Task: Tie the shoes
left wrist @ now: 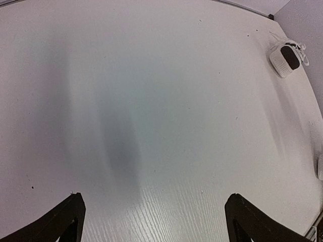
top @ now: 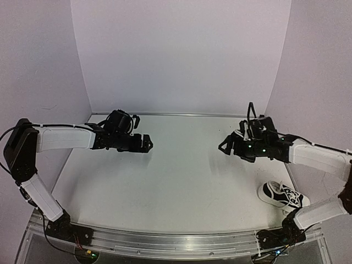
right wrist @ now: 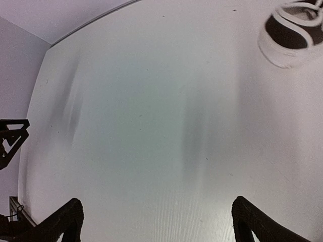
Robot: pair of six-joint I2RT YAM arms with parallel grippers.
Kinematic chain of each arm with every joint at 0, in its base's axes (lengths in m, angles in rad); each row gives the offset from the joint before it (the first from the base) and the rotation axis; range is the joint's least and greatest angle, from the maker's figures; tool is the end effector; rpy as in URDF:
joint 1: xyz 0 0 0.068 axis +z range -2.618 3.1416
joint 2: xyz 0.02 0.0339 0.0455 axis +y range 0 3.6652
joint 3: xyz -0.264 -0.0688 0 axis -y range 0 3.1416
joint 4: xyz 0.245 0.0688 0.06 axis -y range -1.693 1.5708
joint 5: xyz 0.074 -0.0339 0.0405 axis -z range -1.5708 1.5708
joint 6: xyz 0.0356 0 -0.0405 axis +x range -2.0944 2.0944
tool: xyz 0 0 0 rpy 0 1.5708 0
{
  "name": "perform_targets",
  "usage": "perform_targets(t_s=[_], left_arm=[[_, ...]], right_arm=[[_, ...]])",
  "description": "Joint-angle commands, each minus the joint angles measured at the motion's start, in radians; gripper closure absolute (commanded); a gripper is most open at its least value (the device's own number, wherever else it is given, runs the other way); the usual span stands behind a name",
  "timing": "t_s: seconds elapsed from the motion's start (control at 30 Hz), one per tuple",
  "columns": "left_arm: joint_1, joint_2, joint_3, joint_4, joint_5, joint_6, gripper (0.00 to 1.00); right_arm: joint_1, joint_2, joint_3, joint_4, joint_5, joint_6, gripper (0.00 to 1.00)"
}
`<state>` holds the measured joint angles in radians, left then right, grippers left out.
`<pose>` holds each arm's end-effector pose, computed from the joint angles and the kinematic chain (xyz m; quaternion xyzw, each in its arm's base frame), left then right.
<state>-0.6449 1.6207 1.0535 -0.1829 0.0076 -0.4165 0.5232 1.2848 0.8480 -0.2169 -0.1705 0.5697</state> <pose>0.2813 -0.2119 0.2214 0.1060 0.9108 -0.2049 0.3423 0.2391 0.1449 0.2512 -0.0169 0.8941 0.2944 0.3371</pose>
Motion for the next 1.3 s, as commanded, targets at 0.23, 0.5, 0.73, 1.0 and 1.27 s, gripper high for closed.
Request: perform_targets(t_s=[0.23,0.5,0.73,1.0,1.27], left_arm=[[-0.011,0.018,-0.004,0.092,0.122,0.024,0.0],[-0.017,0.001,-0.018,0.131,0.156,0.016,0.0],[-0.018,-0.039,-0.019,0.118,0.131,0.046,0.0],[-0.018,-0.109,-0.05,0.103,0.104,0.047,0.0],[-0.017,-0.132,-0.062,0.085,0.087,0.052,0.0]], right_arm=[[0.003,-0.303,-0.045,-0.589,0.437,0.279,0.09],[0.003,-0.205,-0.043,-0.685,0.523,0.448,0.07],[0.003,-0.173,-0.041,-0.68,0.537,0.455,0.12],[0.003,-0.065,-0.043,-0.605,0.492,0.442,0.16],[0.002,-0.005,-0.066,-0.511,0.475,0.4,0.32]])
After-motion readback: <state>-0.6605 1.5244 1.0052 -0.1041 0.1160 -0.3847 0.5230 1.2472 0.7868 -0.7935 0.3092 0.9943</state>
